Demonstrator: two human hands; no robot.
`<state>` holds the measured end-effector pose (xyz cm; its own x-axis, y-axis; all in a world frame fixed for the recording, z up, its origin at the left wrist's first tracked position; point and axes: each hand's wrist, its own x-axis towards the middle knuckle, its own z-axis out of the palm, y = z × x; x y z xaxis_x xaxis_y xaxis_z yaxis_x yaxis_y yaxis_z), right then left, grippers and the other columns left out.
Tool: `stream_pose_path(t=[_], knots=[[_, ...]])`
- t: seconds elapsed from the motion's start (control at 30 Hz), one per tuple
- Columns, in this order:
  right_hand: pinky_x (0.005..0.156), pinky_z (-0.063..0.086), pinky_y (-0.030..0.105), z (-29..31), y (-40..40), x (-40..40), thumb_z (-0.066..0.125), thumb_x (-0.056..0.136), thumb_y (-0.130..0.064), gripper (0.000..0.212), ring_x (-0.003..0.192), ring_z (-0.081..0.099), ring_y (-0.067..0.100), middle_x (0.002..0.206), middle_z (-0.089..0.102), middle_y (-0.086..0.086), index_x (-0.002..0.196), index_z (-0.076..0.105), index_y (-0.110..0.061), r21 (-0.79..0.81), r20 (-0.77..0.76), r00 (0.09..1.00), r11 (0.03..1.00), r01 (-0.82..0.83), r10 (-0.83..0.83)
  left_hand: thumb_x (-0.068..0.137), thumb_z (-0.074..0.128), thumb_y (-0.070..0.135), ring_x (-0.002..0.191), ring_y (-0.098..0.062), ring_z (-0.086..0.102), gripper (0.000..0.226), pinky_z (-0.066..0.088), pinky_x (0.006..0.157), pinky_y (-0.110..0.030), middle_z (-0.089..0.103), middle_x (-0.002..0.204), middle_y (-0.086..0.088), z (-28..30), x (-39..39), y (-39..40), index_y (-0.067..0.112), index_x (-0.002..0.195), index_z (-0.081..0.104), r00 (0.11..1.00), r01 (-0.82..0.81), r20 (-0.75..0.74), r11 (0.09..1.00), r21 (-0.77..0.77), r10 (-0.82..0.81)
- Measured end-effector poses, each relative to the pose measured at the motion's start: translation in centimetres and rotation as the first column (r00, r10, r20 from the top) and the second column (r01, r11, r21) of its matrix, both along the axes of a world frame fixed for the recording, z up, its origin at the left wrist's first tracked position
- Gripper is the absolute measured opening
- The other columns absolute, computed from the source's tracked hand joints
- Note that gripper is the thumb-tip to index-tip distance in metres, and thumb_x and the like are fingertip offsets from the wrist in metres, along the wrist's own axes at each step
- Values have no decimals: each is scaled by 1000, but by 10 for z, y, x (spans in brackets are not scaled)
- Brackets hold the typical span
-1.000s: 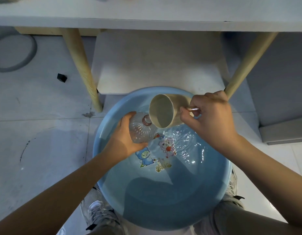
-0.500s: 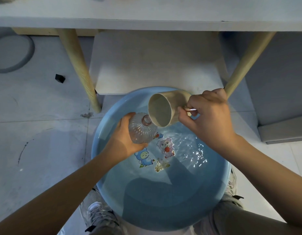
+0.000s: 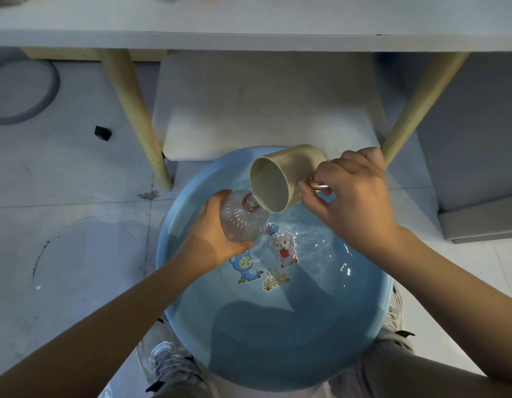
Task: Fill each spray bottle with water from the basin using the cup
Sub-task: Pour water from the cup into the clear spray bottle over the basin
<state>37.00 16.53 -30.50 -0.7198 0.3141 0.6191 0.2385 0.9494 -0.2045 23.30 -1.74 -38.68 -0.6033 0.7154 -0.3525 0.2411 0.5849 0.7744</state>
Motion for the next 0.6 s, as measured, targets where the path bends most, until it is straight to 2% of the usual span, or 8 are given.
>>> stream_pose_path(t=[0.33,0.6], knots=[[71,31,33,-1,0,0,62,82,-20,28,55,51,25,51,53,1,57,55,-10,86,-4,999,996,-33,33,53,91,29,120,-18,48,103,43,102,-39,45,133,2,1,1,-1,27,137,31,999,27,-32,1000,-13,-27],[72,31,34,-2,0,0,64,82,-17,24,60,51,24,54,55,1,59,58,-10,122,-14,998,991,-54,56,52,91,27,119,-17,48,103,44,101,-35,45,133,2,1,2,0,27,136,32,1000,15,-17,1000,2,-15]])
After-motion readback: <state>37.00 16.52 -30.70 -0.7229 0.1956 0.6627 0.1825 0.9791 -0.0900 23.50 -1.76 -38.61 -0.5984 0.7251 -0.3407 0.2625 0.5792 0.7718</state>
